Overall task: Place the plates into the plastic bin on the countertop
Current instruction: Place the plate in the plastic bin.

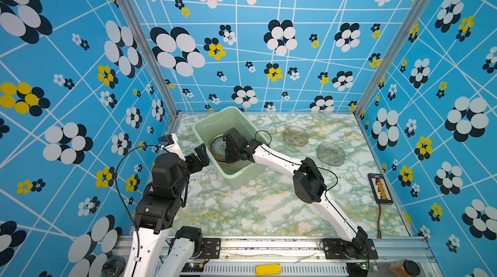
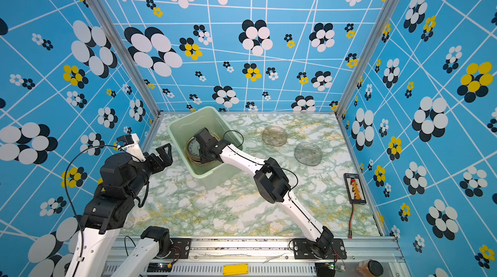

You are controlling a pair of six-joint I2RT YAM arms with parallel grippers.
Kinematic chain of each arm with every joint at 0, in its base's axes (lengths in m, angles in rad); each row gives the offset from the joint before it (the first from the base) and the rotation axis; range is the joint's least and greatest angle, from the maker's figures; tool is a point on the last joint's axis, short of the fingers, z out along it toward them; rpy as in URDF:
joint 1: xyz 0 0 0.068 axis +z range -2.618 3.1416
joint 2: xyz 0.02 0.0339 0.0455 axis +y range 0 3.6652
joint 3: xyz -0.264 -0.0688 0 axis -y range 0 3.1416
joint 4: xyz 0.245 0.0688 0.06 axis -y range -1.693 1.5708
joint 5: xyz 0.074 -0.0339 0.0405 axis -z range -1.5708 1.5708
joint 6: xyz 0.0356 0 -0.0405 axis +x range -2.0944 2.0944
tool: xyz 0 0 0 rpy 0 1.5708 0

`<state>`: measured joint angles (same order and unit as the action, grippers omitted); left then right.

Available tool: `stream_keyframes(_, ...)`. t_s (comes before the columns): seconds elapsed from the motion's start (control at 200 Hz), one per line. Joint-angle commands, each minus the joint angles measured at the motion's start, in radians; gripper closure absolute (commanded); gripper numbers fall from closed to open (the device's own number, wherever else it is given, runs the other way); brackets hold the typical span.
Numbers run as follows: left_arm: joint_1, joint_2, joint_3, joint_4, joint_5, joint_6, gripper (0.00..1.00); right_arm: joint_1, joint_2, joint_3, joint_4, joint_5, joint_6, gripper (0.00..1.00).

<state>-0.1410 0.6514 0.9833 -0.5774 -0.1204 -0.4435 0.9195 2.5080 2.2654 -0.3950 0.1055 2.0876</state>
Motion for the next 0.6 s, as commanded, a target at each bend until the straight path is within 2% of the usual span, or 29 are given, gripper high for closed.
stream_keyframes(0.0,0.011,-0.001,0.033,-0.019,-0.018,0.016,0.01,-0.010,0.000,-0.019,0.014,-0.021,0.163,0.14)
stream_keyframes(0.595,0.011,-0.005,0.079,-0.053,-0.024,0.016,0.01,-0.012,-0.034,-0.001,0.007,-0.020,0.169,0.13)
